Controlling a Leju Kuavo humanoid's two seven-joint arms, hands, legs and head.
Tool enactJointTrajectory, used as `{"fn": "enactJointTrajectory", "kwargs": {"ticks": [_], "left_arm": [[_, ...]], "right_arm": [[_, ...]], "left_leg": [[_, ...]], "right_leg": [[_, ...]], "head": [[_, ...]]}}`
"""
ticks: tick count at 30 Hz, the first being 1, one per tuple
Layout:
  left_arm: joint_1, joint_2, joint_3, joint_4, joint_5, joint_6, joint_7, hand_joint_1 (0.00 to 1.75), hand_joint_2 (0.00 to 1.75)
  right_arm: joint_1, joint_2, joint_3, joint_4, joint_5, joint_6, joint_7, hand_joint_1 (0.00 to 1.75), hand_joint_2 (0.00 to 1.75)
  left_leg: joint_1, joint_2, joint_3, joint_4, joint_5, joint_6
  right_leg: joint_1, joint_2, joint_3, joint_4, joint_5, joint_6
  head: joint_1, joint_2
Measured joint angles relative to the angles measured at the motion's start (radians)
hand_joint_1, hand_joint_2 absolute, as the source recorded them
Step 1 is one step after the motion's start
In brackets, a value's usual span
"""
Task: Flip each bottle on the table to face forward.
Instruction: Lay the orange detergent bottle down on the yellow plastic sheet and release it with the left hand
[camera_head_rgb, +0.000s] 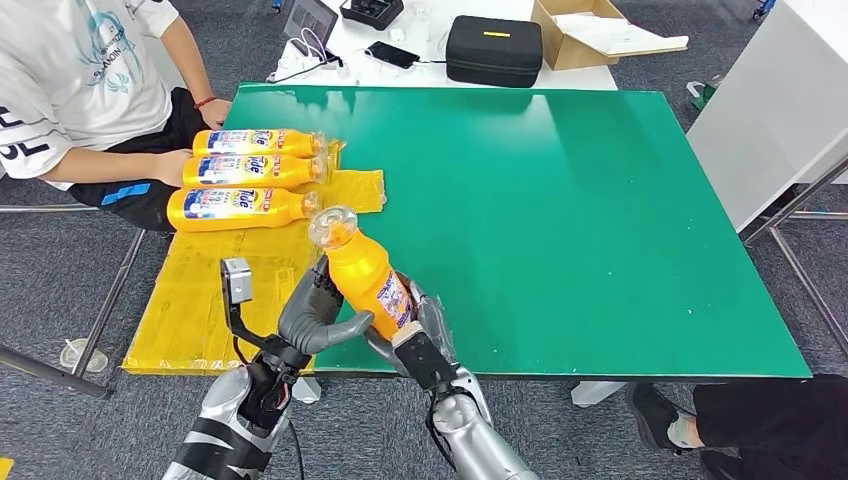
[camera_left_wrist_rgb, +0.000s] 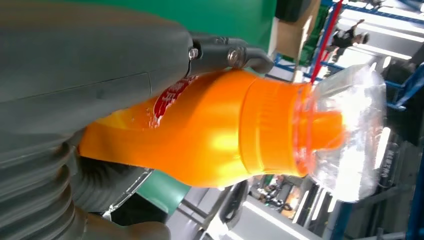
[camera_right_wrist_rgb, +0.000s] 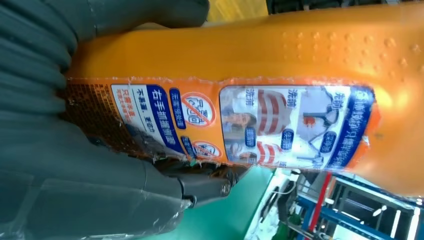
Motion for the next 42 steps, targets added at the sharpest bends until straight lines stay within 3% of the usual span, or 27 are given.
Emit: {"fn": "enactJointTrajectory", "kwargs": {"ticks": [21,25,32,33,34,36,37,38,40,42], "left_arm": [[-0.042,0.033,0.000,0.106,0.056,-0.011,0.005,0.05,1.75],[-0.040,0.038,0.004,0.108,0.073,-0.024,0.004,1.69,1.75],[-0.030,0.039,0.016,0.112,0.127,-0.045,0.023,1.75,1.75],[-0.029,0.039,0.019,0.112,0.136,-0.050,0.027,1.75,1.75],[-0.028,0.039,0.021,0.112,0.145,-0.054,0.031,1.75,1.75],[-0.026,0.039,0.024,0.112,0.163,-0.063,0.042,1.75,1.75],[-0.025,0.039,0.025,0.111,0.174,-0.068,0.048,1.75,1.75],[-0.025,0.039,0.026,0.111,0.185,-0.073,0.053,1.75,1.75],[-0.025,0.038,0.026,0.108,0.201,-0.077,0.059,1.75,1.75],[-0.024,0.038,0.024,0.099,0.206,-0.070,0.063,1.75,1.75]], "right_arm": [[-0.082,0.008,0.262,0.179,-0.069,-0.065,0.079,1.75,1.75],[-0.095,0.008,0.283,0.195,-0.072,-0.064,0.085,1.75,1.75],[-0.102,0.008,0.295,0.215,-0.079,-0.065,0.082,1.75,1.75],[-0.102,0.008,0.295,0.217,-0.080,-0.065,0.080,1.68,1.75],[-0.103,0.008,0.295,0.219,-0.079,-0.067,0.078,1.33,1.75],[-0.104,0.008,0.295,0.222,-0.075,-0.077,0.073,0.46,1.75],[-0.104,0.009,0.294,0.223,-0.071,-0.089,0.068,0.09,1.31],[-0.104,0.010,0.292,0.224,-0.067,-0.104,0.064,0.00,0.87],[-0.103,0.013,0.287,0.226,-0.060,-0.131,0.060,0.00,0.00],[-0.104,0.016,0.275,0.227,-0.058,-0.138,0.064,0.00,0.00]], "left_leg": [[0.000,0.000,0.000,0.000,0.000,0.000],[0.000,0.001,0.000,0.000,0.000,0.000],[0.000,0.001,0.000,0.000,0.000,0.000],[0.000,0.001,0.000,0.000,0.000,0.000],[0.000,0.001,0.000,0.000,0.000,0.000],[0.000,0.001,0.000,0.000,0.000,0.000],[0.000,0.001,0.000,0.000,0.000,0.000],[0.000,0.001,0.000,0.000,0.000,0.000],[0.000,0.001,0.000,0.000,0.000,0.000],[0.000,0.001,0.000,0.000,0.000,0.000]], "right_leg": [[0.000,0.000,-0.001,0.000,0.000,0.000],[0.000,0.001,-0.001,0.000,0.000,0.000],[0.000,0.001,-0.001,0.000,0.000,0.000],[0.000,0.001,-0.001,0.000,0.000,0.000],[0.000,0.001,-0.001,0.000,0.000,0.000],[0.000,0.001,-0.001,0.000,0.000,0.000],[0.000,0.002,-0.001,0.000,0.000,0.000],[0.000,0.002,-0.001,0.000,0.000,0.000],[0.000,0.002,-0.001,0.000,0.000,0.000],[0.000,0.002,-0.001,0.000,0.000,0.000]], "head": [[0.000,0.000],[0.000,0.000],[0.000,0.000],[0.000,0.000],[0.000,0.000],[0.000,0.000],[0.000,0.000],[0.000,0.000],[0.000,0.000],[0.000,0.000]]}}
